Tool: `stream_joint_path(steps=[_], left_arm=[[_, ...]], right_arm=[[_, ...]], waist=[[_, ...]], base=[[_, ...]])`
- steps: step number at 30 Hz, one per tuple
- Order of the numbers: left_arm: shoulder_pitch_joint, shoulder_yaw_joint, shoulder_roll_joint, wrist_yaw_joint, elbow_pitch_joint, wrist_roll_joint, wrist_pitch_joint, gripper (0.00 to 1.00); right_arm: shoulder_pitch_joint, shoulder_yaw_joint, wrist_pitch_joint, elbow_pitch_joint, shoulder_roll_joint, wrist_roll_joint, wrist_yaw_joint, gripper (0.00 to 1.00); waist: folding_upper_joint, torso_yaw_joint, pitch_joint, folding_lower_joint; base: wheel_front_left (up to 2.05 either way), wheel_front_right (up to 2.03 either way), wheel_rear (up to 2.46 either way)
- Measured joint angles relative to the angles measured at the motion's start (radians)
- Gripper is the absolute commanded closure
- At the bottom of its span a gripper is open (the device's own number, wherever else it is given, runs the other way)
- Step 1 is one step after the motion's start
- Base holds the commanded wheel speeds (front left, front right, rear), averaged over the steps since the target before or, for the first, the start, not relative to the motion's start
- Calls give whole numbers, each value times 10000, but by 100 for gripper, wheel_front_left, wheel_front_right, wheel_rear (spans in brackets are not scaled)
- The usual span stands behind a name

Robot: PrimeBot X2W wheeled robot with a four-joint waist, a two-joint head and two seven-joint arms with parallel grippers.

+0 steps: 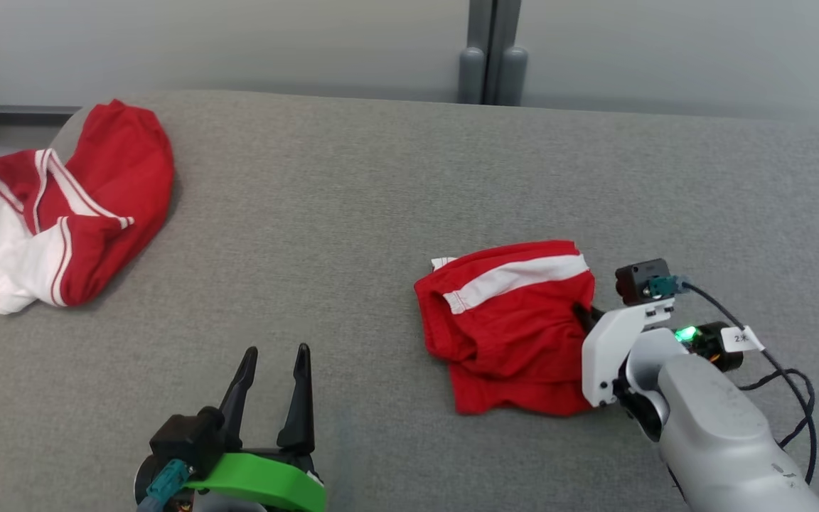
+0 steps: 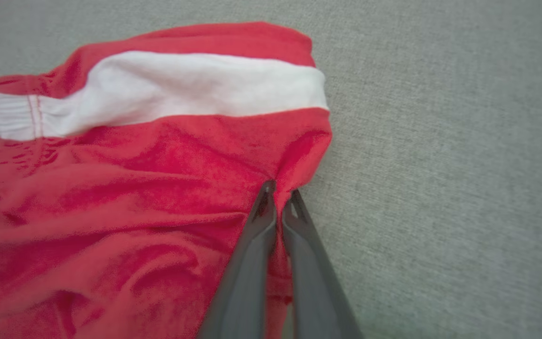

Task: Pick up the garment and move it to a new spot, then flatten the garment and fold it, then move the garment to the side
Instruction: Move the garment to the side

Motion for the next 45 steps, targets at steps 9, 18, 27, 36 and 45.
stream_joint_path(steps=[9,18,27,36,45], left_arm=[[-476,-40,-2,-96,-174,336,0,0],[-1147,-196,-8,-290,10,861,0,0],[-1509,-188,-13,-456,173,1187,0,0],[-1810,-173,-15,-535,203,1348,0,0],[-1949,-2,-12,-548,148,1492,0,0]], right_arm=[[-876,-1083,-520,111,-895,-830,0,100],[-1220,-2040,-788,-33,-1361,-1187,-2,100],[-1504,-2525,-999,21,-1074,-1503,0,100],[-2802,-3141,-959,548,-1578,-1914,-2,100],[-3825,-4380,-959,1160,-2966,-2742,-2,100]], waist=[[0,-1440,326,0],[0,-3036,880,0],[0,-4057,1634,0],[0,-3964,2251,0],[0,-3184,2732,0]], base=[[0,0,0],[0,0,0],[0,0,0],[0,0,0],[0,0,0]])
